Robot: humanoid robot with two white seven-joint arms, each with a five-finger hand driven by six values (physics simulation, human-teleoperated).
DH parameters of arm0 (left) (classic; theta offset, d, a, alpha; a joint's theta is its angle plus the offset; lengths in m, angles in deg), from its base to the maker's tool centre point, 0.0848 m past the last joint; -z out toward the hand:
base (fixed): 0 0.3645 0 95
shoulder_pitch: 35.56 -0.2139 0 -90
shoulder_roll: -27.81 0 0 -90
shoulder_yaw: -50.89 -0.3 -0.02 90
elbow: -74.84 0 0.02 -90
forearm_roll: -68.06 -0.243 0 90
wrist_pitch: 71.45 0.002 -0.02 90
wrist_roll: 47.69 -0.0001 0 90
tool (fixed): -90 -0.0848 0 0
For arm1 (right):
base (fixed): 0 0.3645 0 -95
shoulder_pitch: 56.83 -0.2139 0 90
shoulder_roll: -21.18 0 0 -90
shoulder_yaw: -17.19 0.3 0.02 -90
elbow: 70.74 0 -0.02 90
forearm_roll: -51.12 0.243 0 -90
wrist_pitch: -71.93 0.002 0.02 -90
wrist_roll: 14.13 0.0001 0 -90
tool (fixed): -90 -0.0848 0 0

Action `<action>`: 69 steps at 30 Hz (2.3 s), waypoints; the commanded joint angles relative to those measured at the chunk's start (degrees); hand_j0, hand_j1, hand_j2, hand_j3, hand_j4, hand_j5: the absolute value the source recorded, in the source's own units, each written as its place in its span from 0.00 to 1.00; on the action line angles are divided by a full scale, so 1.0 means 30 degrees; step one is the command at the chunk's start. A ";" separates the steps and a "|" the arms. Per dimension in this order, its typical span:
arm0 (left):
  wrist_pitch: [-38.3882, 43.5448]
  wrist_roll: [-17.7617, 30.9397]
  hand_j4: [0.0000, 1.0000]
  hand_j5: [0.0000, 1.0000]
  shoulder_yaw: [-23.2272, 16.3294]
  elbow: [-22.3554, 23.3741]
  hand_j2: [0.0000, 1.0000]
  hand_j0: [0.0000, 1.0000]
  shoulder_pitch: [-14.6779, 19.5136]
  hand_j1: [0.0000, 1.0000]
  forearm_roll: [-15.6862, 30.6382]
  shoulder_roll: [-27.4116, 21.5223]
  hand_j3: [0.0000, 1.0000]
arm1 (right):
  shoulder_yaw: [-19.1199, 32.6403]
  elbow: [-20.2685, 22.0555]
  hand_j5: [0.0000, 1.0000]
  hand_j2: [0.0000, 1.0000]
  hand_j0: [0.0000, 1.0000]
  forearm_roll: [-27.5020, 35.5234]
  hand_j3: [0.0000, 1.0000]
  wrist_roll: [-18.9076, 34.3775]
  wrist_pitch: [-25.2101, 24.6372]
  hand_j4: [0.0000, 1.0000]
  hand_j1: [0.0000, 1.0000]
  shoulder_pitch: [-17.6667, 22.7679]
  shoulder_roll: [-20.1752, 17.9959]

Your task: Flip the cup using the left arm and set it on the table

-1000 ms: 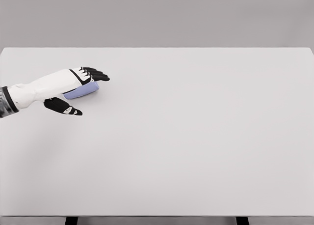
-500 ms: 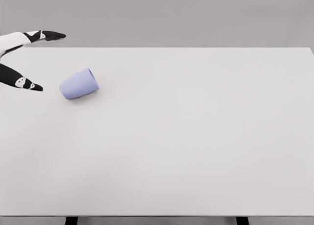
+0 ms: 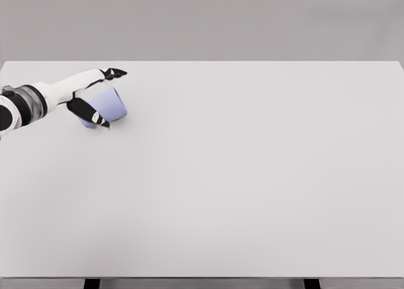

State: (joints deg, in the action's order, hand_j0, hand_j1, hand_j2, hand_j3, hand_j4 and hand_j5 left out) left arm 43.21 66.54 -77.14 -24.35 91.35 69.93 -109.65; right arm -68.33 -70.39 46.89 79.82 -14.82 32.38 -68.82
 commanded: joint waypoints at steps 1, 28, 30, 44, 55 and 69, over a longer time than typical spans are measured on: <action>0.0804 -0.1395 1.00 1.00 -0.0125 0.0223 1.00 1.00 0.0000 1.00 -0.0299 0.0352 1.00 | 0.0001 0.0001 1.00 1.00 1.00 0.0002 1.00 0.0003 0.0001 1.00 1.00 0.0000 -0.0001; 0.1126 -0.2392 1.00 1.00 -0.1267 0.4560 1.00 1.00 0.0059 1.00 -0.3112 0.3575 1.00 | 0.0001 0.0001 1.00 1.00 1.00 0.0002 1.00 0.0003 0.0001 1.00 1.00 0.0000 -0.0001; 0.1127 -0.2392 0.98 0.98 -0.1267 0.4560 0.98 0.98 0.0059 0.98 -0.3112 0.3604 0.98 | 0.0001 0.0001 1.00 1.00 1.00 0.0002 1.00 0.0003 0.0001 1.00 1.00 0.0000 -0.0001; 0.1156 -0.2392 0.53 0.53 -0.1238 0.4999 0.53 0.53 0.0410 0.53 -0.2877 0.3897 0.53 | 0.0001 0.0001 1.00 1.00 1.00 0.0002 1.00 0.0003 0.0001 1.00 1.00 0.0000 -0.0001; -0.3590 0.1620 0.61 0.61 0.0461 0.5233 0.61 0.61 0.0850 0.61 0.8255 0.1055 0.61 | 0.0001 0.0001 1.00 1.00 1.00 0.0002 1.00 0.0003 0.0001 1.00 1.00 0.0000 -0.0001; -1.7359 0.3591 0.68 0.68 0.1838 1.2645 0.68 0.68 -0.1200 0.68 1.4057 0.5595 0.68 | 0.0001 0.0001 1.00 1.00 1.00 0.0002 1.00 0.0003 0.0001 1.00 1.00 0.0000 -0.0001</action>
State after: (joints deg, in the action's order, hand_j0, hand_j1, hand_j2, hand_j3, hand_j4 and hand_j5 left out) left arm -3.48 77.17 -72.36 11.98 87.22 110.74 -95.99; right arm -68.33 -70.39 46.89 79.82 -14.82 32.38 -68.82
